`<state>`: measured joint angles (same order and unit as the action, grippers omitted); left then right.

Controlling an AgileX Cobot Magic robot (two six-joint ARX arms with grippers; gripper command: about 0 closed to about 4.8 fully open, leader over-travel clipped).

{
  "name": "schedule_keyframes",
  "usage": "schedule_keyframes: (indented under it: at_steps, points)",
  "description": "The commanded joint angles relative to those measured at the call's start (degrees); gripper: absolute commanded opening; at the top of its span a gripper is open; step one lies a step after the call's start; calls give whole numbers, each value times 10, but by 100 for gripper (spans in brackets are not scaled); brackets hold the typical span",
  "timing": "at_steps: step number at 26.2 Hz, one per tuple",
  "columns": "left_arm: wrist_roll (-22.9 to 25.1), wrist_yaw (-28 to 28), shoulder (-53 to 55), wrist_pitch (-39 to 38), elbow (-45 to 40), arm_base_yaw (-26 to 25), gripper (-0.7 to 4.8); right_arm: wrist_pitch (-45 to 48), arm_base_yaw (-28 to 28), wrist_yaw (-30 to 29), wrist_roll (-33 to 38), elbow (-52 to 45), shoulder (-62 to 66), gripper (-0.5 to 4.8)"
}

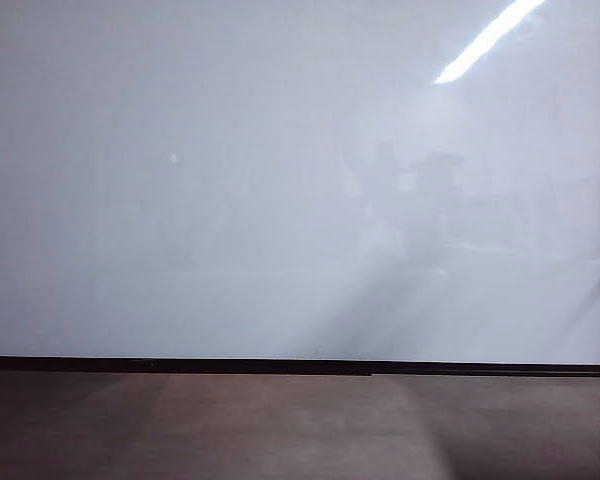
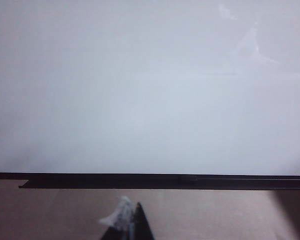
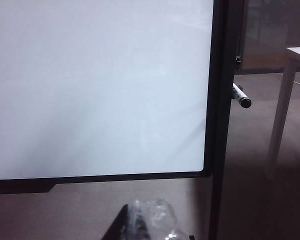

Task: Reach to the right to find the marker pen, pick it up, and write the number 3 on the whiteboard.

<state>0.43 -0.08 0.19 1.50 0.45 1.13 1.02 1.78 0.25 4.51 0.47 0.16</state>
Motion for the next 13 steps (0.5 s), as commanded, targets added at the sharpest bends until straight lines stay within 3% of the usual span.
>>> schedule_keyframes:
  at_steps: [1, 9, 13]
  points:
    - [2, 1, 0, 10, 1, -1, -5, 10, 0, 0, 2, -1, 0, -1]
    - [1, -2, 0, 15, 3, -1, -5, 10, 0, 0, 2, 8, 0, -1]
    - [-46, 1, 0, 4, 30, 0, -5, -9, 0, 1, 5, 60, 0, -1]
